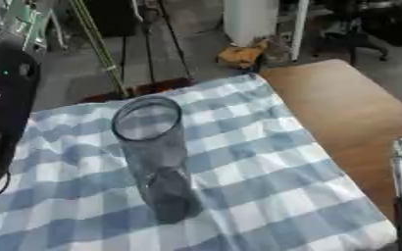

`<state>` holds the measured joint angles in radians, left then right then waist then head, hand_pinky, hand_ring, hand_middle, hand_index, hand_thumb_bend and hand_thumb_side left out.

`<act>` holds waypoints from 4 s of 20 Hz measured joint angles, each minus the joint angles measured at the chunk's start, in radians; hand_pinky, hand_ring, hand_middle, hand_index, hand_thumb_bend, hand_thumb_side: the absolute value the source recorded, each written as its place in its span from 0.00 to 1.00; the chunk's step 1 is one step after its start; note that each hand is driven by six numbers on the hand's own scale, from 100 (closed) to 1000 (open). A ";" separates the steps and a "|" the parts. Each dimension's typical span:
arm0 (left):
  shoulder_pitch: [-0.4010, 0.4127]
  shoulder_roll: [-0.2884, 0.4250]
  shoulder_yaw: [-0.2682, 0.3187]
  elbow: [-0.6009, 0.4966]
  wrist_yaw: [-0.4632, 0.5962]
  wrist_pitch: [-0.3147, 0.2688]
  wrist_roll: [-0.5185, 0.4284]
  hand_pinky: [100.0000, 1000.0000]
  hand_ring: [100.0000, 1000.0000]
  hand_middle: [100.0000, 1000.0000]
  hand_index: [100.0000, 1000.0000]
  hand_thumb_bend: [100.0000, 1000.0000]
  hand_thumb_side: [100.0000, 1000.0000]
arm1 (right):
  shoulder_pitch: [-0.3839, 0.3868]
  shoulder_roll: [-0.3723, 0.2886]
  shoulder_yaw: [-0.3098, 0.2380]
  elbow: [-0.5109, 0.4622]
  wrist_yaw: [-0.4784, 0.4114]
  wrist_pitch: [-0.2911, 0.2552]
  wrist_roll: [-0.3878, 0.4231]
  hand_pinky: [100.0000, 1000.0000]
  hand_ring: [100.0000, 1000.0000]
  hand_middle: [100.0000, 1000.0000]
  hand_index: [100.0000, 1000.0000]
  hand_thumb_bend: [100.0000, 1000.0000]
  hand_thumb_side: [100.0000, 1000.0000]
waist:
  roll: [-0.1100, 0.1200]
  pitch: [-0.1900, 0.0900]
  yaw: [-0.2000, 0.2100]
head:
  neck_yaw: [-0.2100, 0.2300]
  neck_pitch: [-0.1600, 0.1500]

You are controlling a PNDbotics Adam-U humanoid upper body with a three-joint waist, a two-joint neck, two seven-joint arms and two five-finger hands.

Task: Arrange flowers into the vase.

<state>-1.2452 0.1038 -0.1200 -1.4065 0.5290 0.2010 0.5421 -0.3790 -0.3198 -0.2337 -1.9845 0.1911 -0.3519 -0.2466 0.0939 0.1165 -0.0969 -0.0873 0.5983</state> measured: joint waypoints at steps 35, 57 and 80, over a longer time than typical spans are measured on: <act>0.112 -0.070 -0.039 -0.044 -0.050 -0.020 -0.006 0.00 0.00 0.00 0.00 0.00 0.76 | -0.008 0.008 -0.005 0.000 -0.001 0.007 -0.017 0.80 0.79 0.49 0.79 0.00 0.69 | 0.002 0.020 -0.012 | -0.021 -0.011; 0.134 -0.078 -0.066 0.006 -0.212 -0.099 -0.110 0.00 0.00 0.00 0.00 0.00 0.77 | -0.016 0.010 -0.007 0.000 -0.010 0.013 -0.022 0.80 0.79 0.49 0.79 0.00 0.69 | 0.009 0.038 -0.013 | -0.028 -0.041; 0.125 -0.077 -0.061 0.024 -0.299 -0.279 -0.194 0.00 0.00 0.00 0.00 0.00 0.76 | -0.018 0.010 -0.013 0.000 -0.044 0.009 -0.020 0.80 0.80 0.49 0.79 0.00 0.69 | 0.009 0.051 -0.020 | -0.030 -0.073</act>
<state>-1.1205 0.0265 -0.1809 -1.3829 0.2303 -0.0775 0.3478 -0.3969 -0.3096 -0.2467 -1.9845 0.1471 -0.3425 -0.2662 0.1027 0.1673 -0.1164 -0.1172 0.5255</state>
